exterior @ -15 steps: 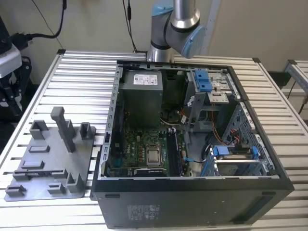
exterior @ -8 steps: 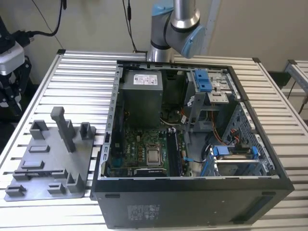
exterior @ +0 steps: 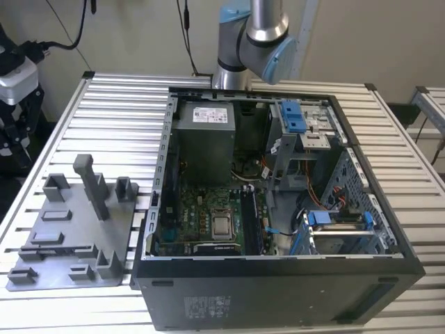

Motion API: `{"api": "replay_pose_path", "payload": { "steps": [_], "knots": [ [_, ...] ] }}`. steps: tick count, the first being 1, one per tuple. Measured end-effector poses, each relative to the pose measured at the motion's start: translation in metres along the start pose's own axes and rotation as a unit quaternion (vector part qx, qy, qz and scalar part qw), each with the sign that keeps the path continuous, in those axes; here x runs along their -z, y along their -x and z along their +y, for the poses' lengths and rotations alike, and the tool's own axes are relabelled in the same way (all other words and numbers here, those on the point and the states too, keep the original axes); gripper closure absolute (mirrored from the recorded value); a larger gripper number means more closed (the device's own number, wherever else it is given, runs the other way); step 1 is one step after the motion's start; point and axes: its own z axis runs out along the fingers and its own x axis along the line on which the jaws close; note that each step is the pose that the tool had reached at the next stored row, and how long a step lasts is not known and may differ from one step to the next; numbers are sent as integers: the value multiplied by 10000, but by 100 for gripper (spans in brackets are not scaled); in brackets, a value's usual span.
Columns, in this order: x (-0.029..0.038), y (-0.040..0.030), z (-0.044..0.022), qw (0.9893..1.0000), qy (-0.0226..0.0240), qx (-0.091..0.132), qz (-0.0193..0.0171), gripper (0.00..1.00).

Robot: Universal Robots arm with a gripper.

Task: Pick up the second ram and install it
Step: 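Pick up the second ram and move it above second insertion slot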

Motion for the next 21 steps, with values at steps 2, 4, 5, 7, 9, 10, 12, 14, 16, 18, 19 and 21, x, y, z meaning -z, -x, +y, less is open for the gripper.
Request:
{"api": "replay_pose_path", "payload": {
  "steps": [2,4,5,7,9,10,12,14,16,18,19,21],
  "knots": [
    [0,-5,4,10000,-4,91,-3,89],
    [0,-10,8,9998,-9,186,-8,89],
    [-1,-12,9,9997,-10,233,-10,89],
    [-1,-16,12,9995,-14,331,-14,89],
    [-2,-16,13,9989,-16,467,-16,89],
    [-2,-16,13,9985,-17,548,-17,89],
    [-2,-17,13,9976,-19,699,-18,89],
    [-4,-17,13,9965,-21,841,-20,89],
    [-8,-18,13,9952,-21,982,-22,89],
    [-11,-18,13,9937,-20,1121,-23,89],
    [-12,-18,14,9929,-20,1193,-23,89],
    [-18,-20,15,9911,-18,1335,-23,89]
  ]
}}
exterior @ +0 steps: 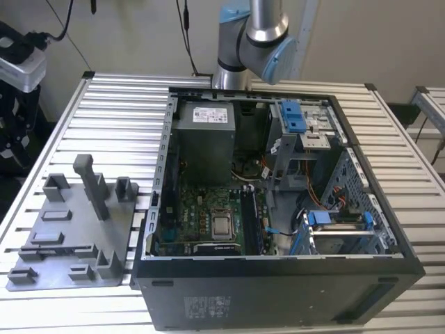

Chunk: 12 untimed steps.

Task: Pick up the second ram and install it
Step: 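Pick up the second ram and move it above second insertion slot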

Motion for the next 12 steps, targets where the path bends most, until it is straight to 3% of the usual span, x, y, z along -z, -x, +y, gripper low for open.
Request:
{"api": "replay_pose_path", "payload": {
  "steps": [6,12],
  "knots": [
    [-14,-2,3,9991,2,424,-1,89],
    [-29,-5,6,9966,-7,828,-7,89]
  ]
}}
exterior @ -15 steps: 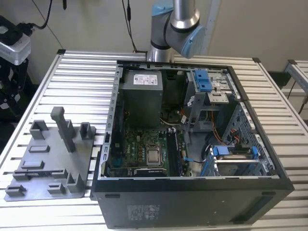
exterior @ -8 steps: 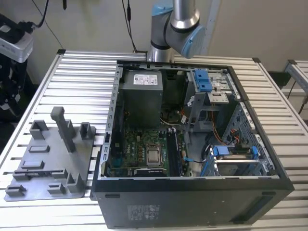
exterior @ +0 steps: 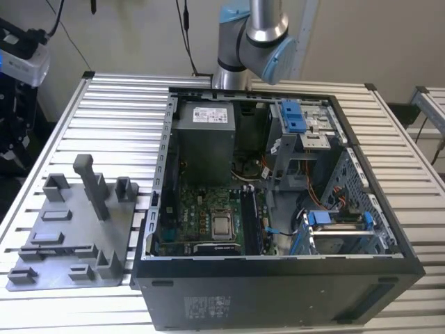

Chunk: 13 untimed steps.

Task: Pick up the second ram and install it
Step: 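Pick up the second ram and move it above second insertion slot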

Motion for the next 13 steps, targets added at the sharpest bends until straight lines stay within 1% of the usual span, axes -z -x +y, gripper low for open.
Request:
{"api": "replay_pose_path", "payload": {
  "steps": [4,7,10,13],
  "knots": [
    [-12,-4,7,9997,-7,231,-6,89],
    [-16,-6,11,9992,-11,410,-8,89],
    [-19,-6,12,9981,-19,610,-13,89],
    [-25,-7,13,9966,-25,819,-17,89]
  ]
}}
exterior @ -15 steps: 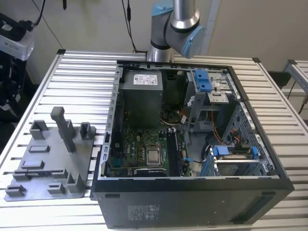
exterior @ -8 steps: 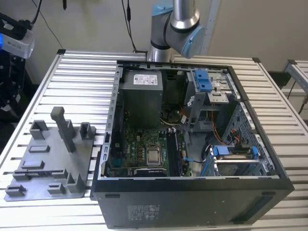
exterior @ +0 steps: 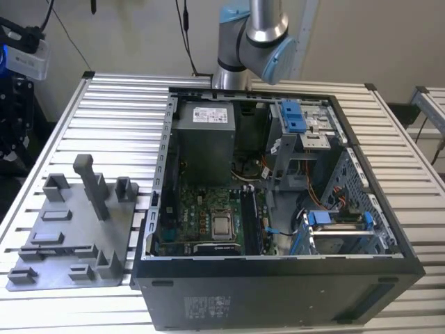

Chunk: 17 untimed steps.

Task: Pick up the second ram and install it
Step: 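Pick up the second ram and move it above second insertion slot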

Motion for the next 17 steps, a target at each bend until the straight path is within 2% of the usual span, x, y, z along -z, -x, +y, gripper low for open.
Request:
{"api": "replay_pose_path", "payload": {
  "steps": [7,13,17],
  "knots": [
    [-40,-8,24,9991,17,414,-37,89],
    [-45,-17,45,9976,29,683,-83,89],
    [-52,-22,57,9962,35,862,-122,89]
  ]
}}
